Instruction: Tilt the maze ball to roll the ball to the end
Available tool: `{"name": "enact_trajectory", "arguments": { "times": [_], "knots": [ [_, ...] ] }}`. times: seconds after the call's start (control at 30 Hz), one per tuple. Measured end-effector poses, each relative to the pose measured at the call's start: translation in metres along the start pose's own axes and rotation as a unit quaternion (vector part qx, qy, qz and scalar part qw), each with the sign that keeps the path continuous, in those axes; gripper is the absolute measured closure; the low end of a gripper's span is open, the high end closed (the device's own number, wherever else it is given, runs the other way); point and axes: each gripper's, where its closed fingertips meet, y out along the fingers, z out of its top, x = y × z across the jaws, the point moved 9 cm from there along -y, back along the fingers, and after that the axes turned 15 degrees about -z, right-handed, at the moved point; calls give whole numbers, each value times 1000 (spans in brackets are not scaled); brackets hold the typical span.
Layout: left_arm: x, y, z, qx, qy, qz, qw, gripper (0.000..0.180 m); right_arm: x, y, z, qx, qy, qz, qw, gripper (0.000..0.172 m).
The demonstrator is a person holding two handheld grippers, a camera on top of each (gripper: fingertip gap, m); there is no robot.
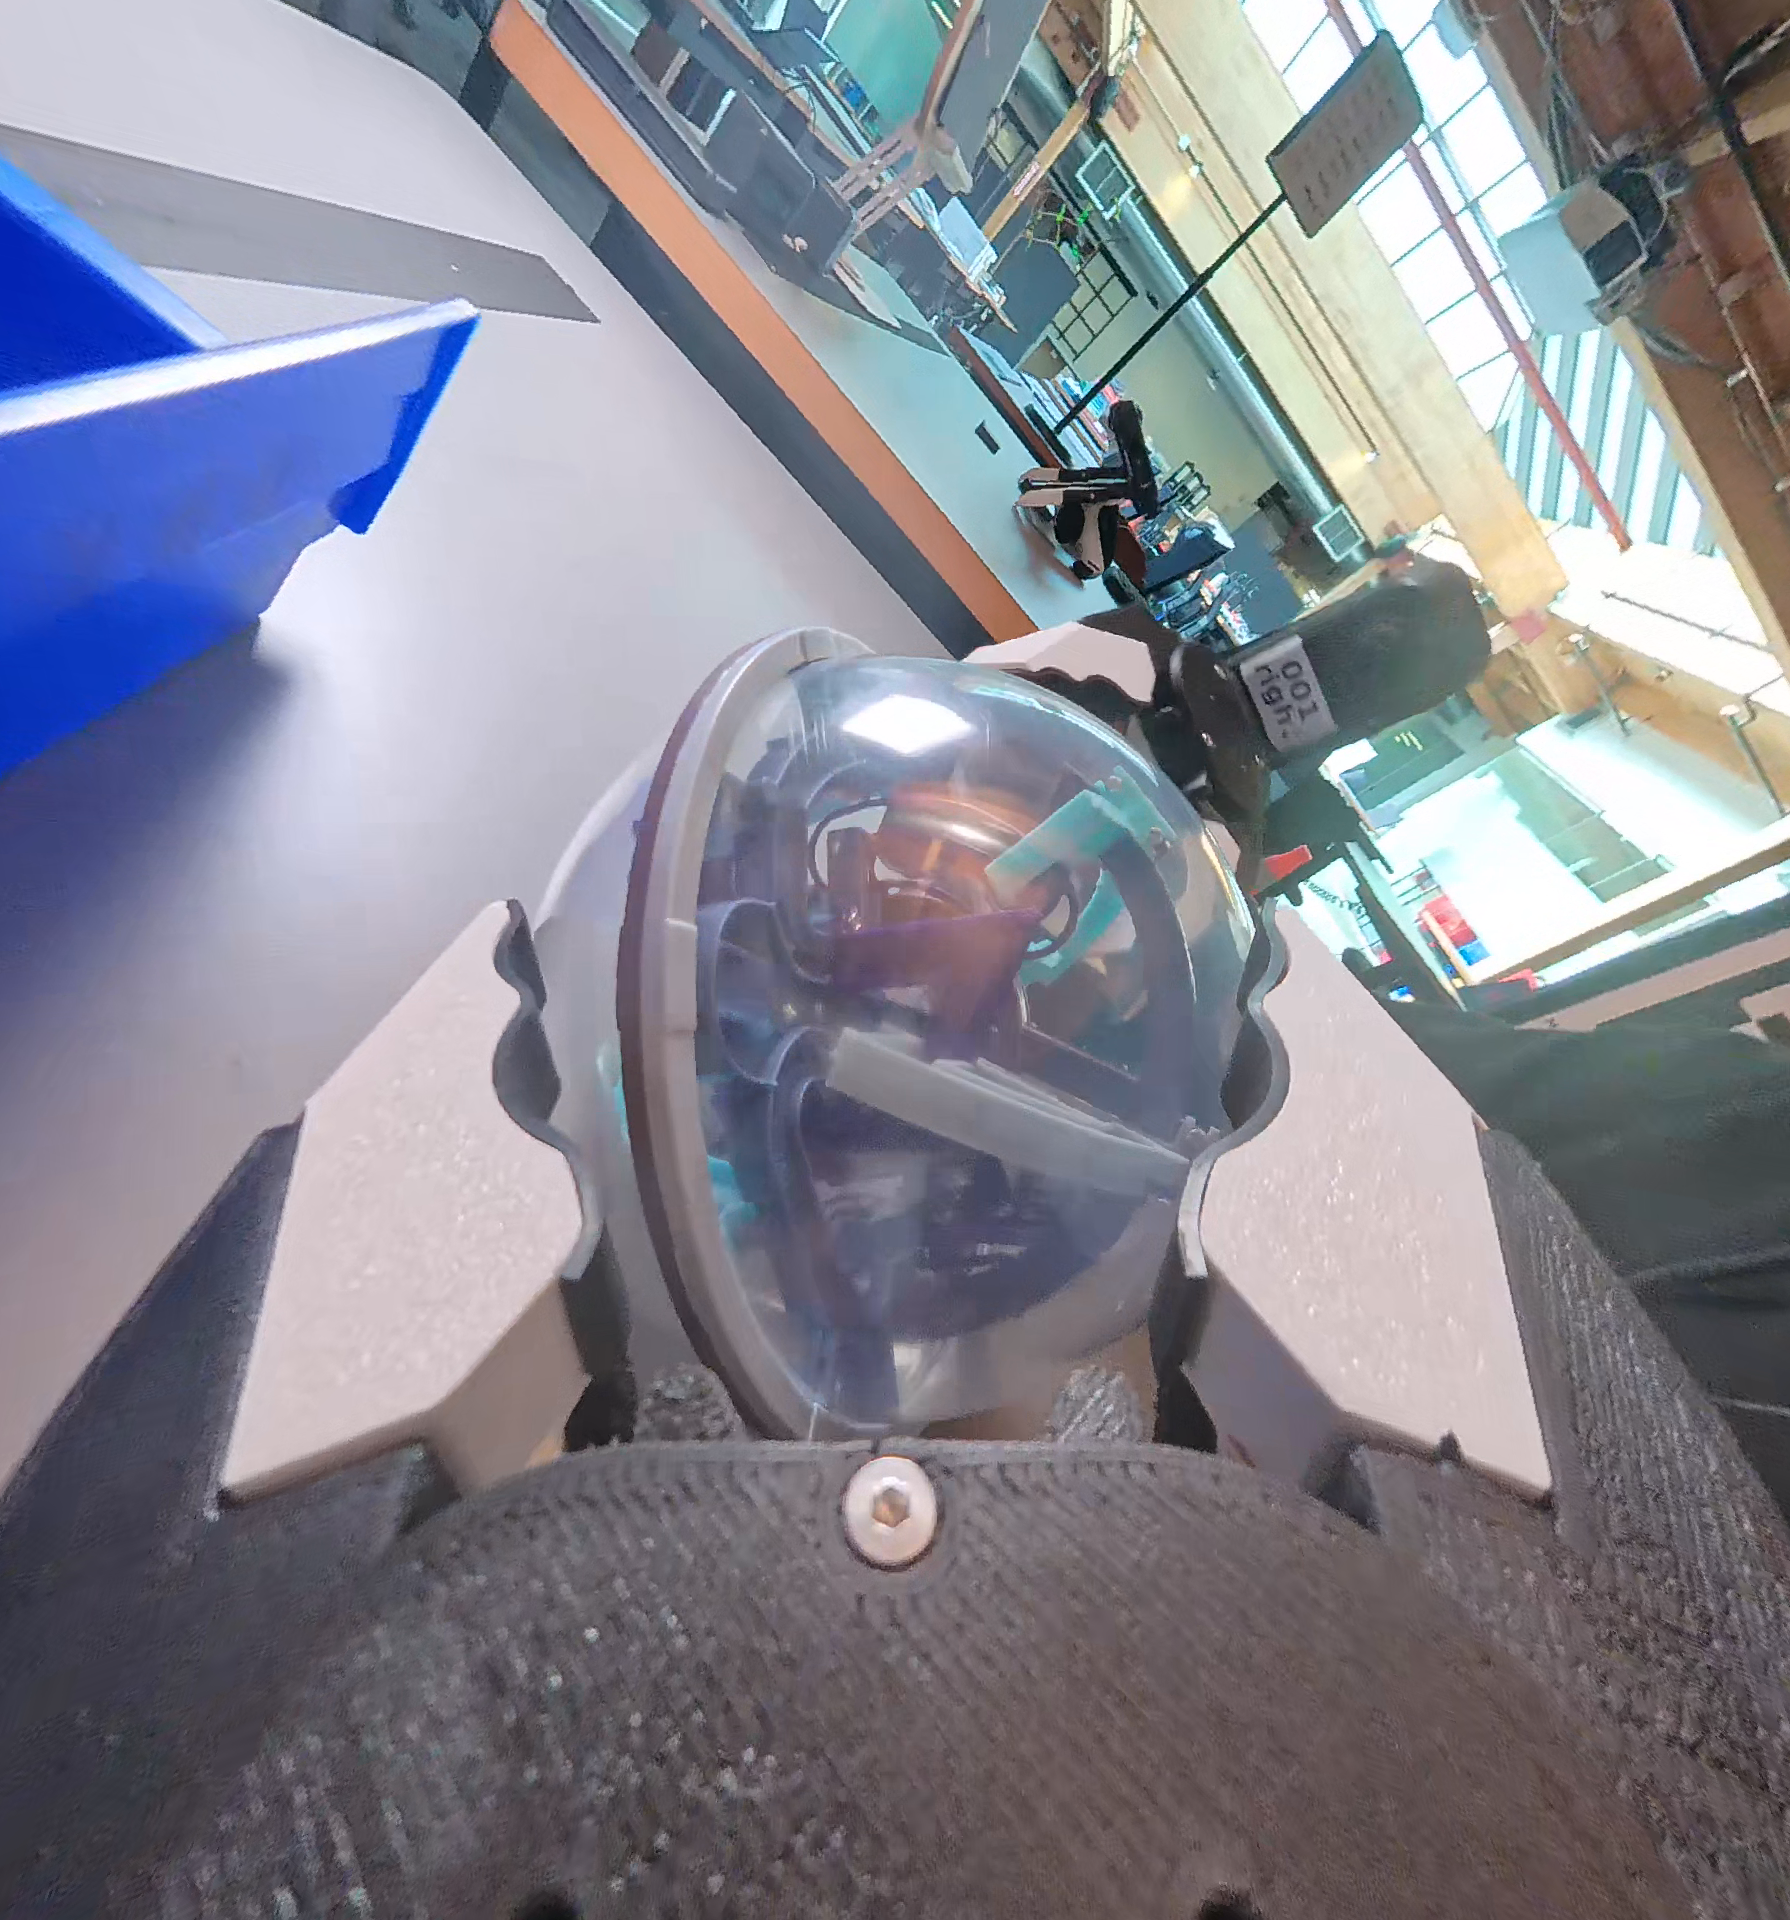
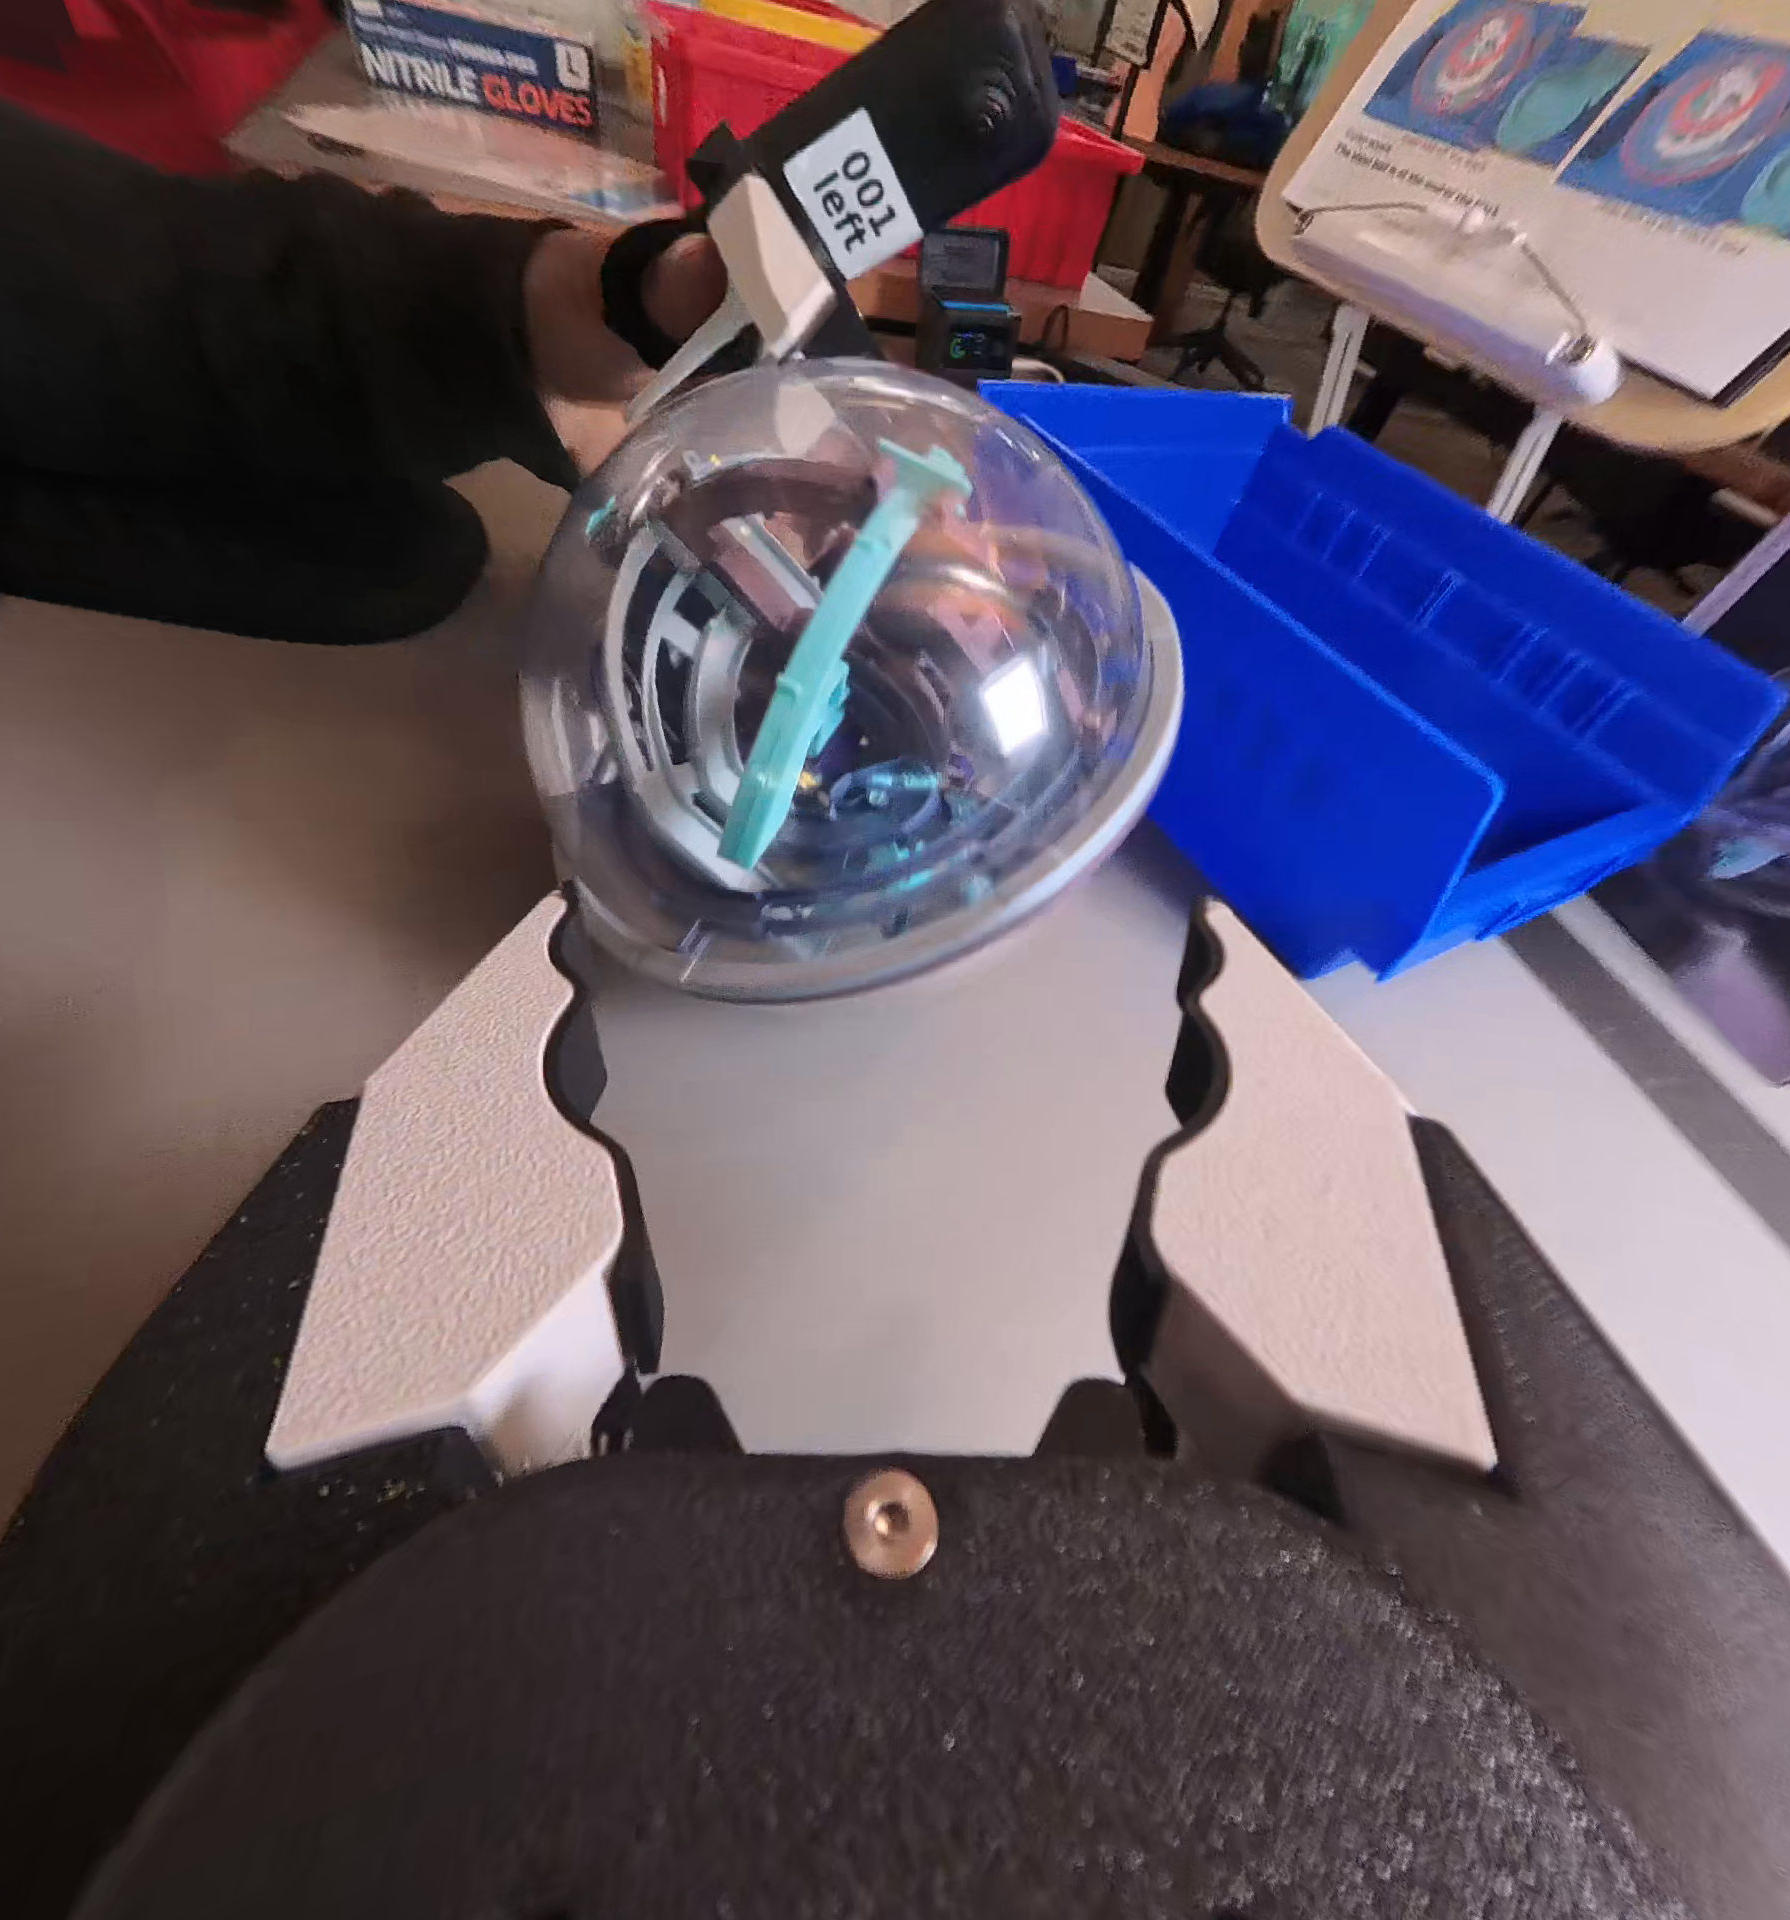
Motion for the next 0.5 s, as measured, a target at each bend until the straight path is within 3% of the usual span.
{"name": "enact_trajectory", "arguments": {
  "times": [0.13,0.27,0.4,0.5],
  "knots": [
    [-6,6,7,7,-11,-2,1000,51,-6,18,8,-12,-60,0,998,54],
    [17,-6,13,29,79,-24,996,41,-4,28,5,-17,-42,20,999,59],
    [34,-18,-9,-53,215,76,972,33,1,26,-1,-11,-3,24,1000,64],
    [25,-6,-35,-98,247,107,958,32,3,27,-7,-11,34,31,999,67]
  ]
}}
